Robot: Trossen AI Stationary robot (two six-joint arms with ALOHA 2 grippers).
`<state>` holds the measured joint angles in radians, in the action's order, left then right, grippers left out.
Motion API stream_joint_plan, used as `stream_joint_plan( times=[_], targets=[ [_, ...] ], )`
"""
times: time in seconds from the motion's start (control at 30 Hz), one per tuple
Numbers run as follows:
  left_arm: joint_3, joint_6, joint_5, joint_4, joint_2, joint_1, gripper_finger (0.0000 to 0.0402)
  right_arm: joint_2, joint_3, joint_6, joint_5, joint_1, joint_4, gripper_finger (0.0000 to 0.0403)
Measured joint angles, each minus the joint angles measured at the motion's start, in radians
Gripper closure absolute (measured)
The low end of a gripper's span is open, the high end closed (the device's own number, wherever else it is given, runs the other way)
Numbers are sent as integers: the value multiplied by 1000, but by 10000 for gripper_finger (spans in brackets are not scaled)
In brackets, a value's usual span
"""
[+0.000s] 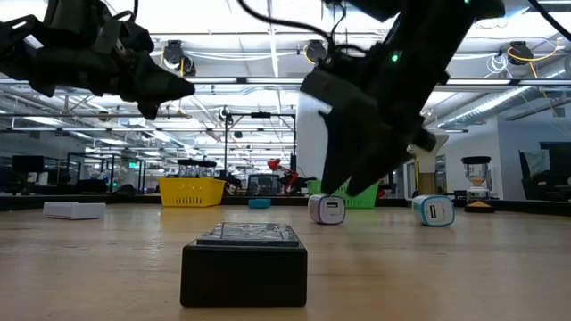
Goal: Pick & Place Office items
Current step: Put the top purple charger adapter into the orange bin
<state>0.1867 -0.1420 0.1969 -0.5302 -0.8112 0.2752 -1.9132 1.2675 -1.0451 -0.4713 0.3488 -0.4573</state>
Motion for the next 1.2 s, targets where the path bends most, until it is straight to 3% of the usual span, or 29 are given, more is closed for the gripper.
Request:
stream_joint_plan(
  times=[0.13, 0.27, 0.6, 0.77, 0.93, 1.2],
  targets=[
    [0, -2, -28, 17, 0, 0, 360, -44, 0, 6, -9, -8, 29, 136],
    [0, -1, -34, 24, 0, -1, 360, -69, -1, 2, -56, -9, 28, 134],
    [0, -1, -36, 54, 0, -3, 360, -70, -22, -12, -138, -2, 51, 266],
    [0, -2, -37, 58, 0, -3, 360, -70, -22, 49, -146, -2, 49, 293],
    [0, -12, -37, 58, 0, -3, 360, -70, -22, 62, -128, -8, 47, 279],
    [0, -18, -38, 59, 0, -3, 360, -18, -23, 115, -166, -49, -50, 197]
  ],
)
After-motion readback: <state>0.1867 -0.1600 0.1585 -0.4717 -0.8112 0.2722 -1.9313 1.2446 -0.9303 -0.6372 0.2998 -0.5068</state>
